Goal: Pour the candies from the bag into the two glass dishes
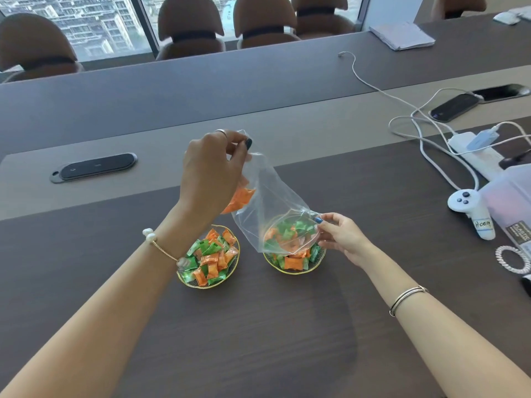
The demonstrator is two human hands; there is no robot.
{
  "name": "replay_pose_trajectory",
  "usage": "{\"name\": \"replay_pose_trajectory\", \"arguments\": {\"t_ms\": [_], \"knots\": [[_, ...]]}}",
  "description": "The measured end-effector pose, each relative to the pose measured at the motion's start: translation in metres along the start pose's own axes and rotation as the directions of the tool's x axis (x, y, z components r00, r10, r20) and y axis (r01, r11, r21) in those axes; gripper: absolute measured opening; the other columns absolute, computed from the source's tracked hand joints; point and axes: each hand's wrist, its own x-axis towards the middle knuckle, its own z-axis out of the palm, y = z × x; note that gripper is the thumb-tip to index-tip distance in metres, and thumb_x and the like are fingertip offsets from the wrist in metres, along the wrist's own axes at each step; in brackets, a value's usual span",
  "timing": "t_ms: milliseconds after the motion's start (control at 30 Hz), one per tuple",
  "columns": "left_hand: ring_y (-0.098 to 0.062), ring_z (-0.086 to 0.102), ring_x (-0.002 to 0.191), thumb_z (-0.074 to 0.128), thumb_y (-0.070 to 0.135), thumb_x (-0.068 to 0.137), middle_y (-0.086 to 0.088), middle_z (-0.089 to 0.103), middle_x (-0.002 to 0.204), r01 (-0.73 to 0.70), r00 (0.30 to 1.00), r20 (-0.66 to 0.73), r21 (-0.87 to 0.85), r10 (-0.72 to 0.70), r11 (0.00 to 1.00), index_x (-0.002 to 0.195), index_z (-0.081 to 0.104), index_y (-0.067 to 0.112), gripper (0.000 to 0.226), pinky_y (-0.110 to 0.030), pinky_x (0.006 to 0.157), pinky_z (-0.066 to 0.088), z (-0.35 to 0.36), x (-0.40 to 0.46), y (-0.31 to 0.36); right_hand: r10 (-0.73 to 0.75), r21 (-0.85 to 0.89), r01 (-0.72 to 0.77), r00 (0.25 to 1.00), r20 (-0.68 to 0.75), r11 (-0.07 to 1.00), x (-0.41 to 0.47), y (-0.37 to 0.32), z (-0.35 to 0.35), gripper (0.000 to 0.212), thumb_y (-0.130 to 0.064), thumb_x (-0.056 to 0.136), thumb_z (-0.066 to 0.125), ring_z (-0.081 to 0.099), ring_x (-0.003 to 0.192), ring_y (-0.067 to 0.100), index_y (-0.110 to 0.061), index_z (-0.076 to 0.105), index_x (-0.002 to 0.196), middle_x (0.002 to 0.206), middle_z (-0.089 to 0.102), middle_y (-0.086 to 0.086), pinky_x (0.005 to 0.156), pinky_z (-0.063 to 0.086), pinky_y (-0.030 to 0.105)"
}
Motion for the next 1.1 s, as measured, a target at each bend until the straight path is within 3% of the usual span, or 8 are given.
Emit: {"name": "replay_pose_trajectory", "arguments": {"t_ms": [133, 267, 400, 667, 933, 1100], "knots": [[-0.019, 0.069, 0.064, 0.047, 0.03, 0.092, 0.005, 0.075, 0.08, -0.053, 0.999, 0.004, 0.123, 0.053, 0.991, 0.102, 0.067, 0.021, 0.024, -0.036, 0.077, 0.052, 0.001, 0.003, -0.001, 0.014, 0.053, -0.013, 0.999, -0.031, 0.999, 0.003, 0.004, -0.005, 0.005, -0.014, 0.089, 0.056, 0.056, 0.063, 0.013, -0.015, 0.056, 0.094, 0.08, 0.062, 0.002, 0.051, 0.052, 0.019], [-0.028, 0.069, 0.073, 0.038, 0.034, 0.096, 0.002, 0.074, 0.075, -0.14, 0.99, 0.073, 0.274, 0.124, 0.952, 0.105, 0.061, 0.024, 0.028, -0.04, 0.074, 0.051, 0.01, 0.003, -0.002, 0.067, 0.073, -0.063, 0.996, -0.061, 0.995, 0.005, 0.013, -0.007, 0.004, -0.012, 0.09, 0.054, 0.055, 0.064, 0.013, -0.015, 0.056, 0.093, 0.077, 0.063, 0.002, 0.048, 0.052, 0.018], [-0.037, 0.064, 0.072, 0.038, 0.026, 0.096, -0.006, 0.07, 0.079, -0.238, 0.968, 0.156, 0.341, 0.195, 0.91, 0.107, 0.058, 0.02, 0.024, -0.039, 0.068, 0.049, 0.025, 0.002, -0.005, 0.122, 0.029, -0.12, 0.99, -0.068, 0.992, 0.005, 0.023, -0.011, 0.002, -0.013, 0.09, 0.054, 0.058, 0.064, 0.014, -0.015, 0.055, 0.09, 0.077, 0.064, 0.002, 0.049, 0.053, 0.019], [-0.032, 0.066, 0.079, 0.039, 0.034, 0.095, -0.002, 0.073, 0.086, -0.258, 0.956, 0.196, 0.219, 0.217, 0.941, 0.109, 0.063, 0.024, 0.029, -0.037, 0.074, 0.05, 0.039, 0.006, 0.006, 0.134, -0.063, -0.144, 0.981, -0.141, 0.988, 0.006, 0.028, -0.023, 0.007, -0.019, 0.088, 0.058, 0.058, 0.063, 0.012, -0.014, 0.056, 0.093, 0.077, 0.062, 0.003, 0.057, 0.047, 0.021], [-0.029, 0.068, 0.076, 0.043, 0.039, 0.094, -0.001, 0.075, 0.079, -0.289, 0.952, 0.173, 0.219, 0.254, 0.932, 0.108, 0.066, 0.024, 0.031, -0.038, 0.074, 0.052, 0.043, 0.016, 0.008, 0.179, -0.044, -0.185, 0.978, -0.111, 0.982, 0.006, 0.024, -0.015, 0.005, -0.017, 0.09, 0.056, 0.061, 0.061, 0.015, -0.013, 0.055, 0.087, 0.075, 0.062, 0.005, 0.048, 0.052, 0.019], [-0.015, 0.067, 0.062, 0.048, 0.036, 0.092, 0.007, 0.072, 0.071, -0.215, 0.959, 0.208, 0.09, 0.193, 0.972, 0.106, 0.067, 0.023, 0.027, -0.033, 0.075, 0.054, 0.04, 0.02, 0.011, 0.178, -0.032, -0.182, 0.979, -0.101, 0.983, 0.005, 0.023, -0.012, 0.008, -0.014, 0.089, 0.056, 0.061, 0.061, 0.014, -0.009, 0.056, 0.096, 0.078, 0.063, 0.006, 0.047, 0.052, 0.017]]}}
